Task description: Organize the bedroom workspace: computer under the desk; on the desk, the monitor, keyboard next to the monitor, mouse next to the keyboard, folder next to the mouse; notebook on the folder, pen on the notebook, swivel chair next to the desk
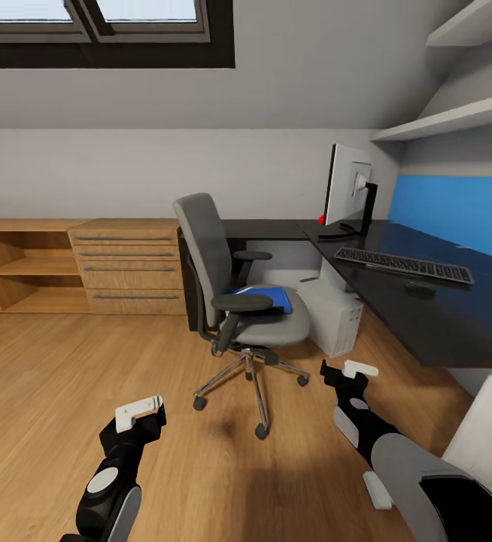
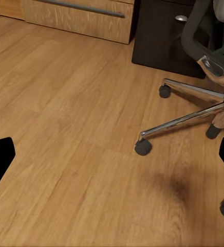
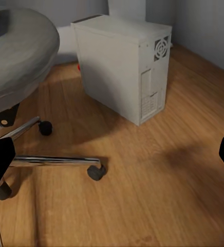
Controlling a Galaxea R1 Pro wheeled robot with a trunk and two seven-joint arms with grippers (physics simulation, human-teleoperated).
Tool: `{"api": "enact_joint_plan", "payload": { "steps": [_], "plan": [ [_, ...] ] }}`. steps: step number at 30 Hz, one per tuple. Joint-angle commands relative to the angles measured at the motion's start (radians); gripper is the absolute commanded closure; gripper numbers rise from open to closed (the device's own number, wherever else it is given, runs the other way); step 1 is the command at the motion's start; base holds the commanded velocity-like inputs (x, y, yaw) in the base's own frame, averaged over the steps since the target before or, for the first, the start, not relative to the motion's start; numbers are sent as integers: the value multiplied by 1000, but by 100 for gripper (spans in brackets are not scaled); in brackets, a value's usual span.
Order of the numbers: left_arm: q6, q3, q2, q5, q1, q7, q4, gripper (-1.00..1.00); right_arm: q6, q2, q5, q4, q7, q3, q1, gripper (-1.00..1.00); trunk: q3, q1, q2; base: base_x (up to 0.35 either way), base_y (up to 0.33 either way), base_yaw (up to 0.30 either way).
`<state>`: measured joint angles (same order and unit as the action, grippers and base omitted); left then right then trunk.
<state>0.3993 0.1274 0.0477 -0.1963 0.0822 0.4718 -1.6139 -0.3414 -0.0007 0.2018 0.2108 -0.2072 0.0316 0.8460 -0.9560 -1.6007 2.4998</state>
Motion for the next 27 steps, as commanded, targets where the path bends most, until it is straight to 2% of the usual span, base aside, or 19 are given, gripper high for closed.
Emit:
{"api": "enact_joint_plan", "payload": {
  "steps": [1, 13, 27],
  "plan": [
    [3, 1, 0, -9, 1, 8, -1, -100, -4, 0, 7, -1, -2, 4, 1, -100, -1, 0, 0, 0, 0, 0],
    [3, 1, 0, -9, 1, 8, -1, -100, -3, -1, 7, 0, -1, 4, 1, -100, -1, 0, 0, 0, 0, 0],
    [3, 1, -1, -11, 1, 8, 0, -100, -4, -2, 7, 2, -1, 2, 1, -100, -1, 0, 0, 190, 0, 0]
  ]
}}
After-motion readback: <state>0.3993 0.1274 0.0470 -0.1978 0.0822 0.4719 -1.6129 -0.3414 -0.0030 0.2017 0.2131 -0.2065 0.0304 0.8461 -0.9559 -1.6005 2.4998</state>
